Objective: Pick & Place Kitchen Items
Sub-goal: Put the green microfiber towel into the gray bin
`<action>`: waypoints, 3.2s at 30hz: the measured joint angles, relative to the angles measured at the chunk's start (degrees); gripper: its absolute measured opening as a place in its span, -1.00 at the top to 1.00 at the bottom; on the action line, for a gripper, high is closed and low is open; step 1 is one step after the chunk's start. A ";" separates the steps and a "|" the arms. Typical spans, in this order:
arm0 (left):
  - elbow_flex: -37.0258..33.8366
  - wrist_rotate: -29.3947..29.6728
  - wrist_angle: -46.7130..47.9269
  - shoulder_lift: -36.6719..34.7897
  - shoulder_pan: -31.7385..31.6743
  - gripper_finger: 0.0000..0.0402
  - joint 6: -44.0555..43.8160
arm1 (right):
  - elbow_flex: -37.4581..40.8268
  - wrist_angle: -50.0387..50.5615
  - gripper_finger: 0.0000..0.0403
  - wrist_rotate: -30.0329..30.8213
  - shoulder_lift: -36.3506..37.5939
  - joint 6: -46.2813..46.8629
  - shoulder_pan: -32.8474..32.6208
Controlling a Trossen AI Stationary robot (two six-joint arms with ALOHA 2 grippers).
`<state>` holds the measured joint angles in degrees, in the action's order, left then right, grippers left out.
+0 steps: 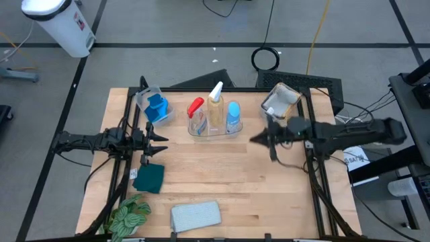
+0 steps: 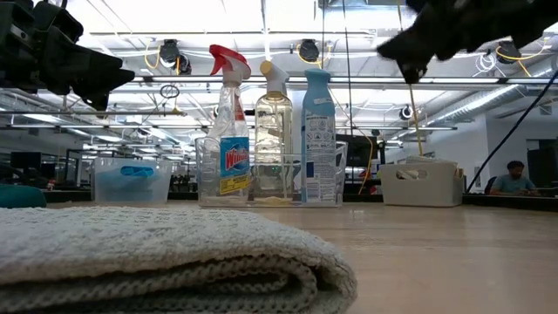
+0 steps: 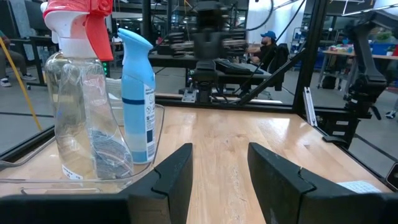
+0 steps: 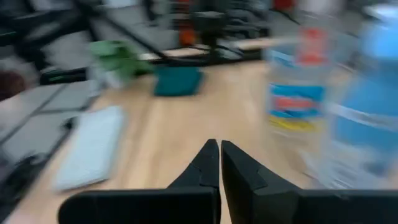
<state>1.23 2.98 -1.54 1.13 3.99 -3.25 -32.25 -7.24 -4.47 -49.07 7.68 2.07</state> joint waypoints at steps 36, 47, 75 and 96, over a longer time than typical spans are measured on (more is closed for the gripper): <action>22.81 -10.12 30.22 31.02 12.30 0.98 -21.48 | 0.00 -11.57 1.00 7.52 -1.61 -9.90 -14.93; 31.76 -10.82 50.31 60.64 26.42 0.99 -46.06 | 0.00 -11.08 1.00 7.45 -1.61 -9.88 -14.93; 31.80 5.24 -9.01 86.91 8.05 0.96 -21.34 | -0.02 -11.69 1.00 7.61 -1.67 -9.88 -14.89; 49.41 -3.90 35.06 90.08 16.04 0.96 -5.58 | -0.02 -10.23 1.00 7.46 -1.76 -7.94 -14.93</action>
<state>50.64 -0.91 33.52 91.21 20.03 -8.82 -32.27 -17.47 2.99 -50.83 -0.25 -12.86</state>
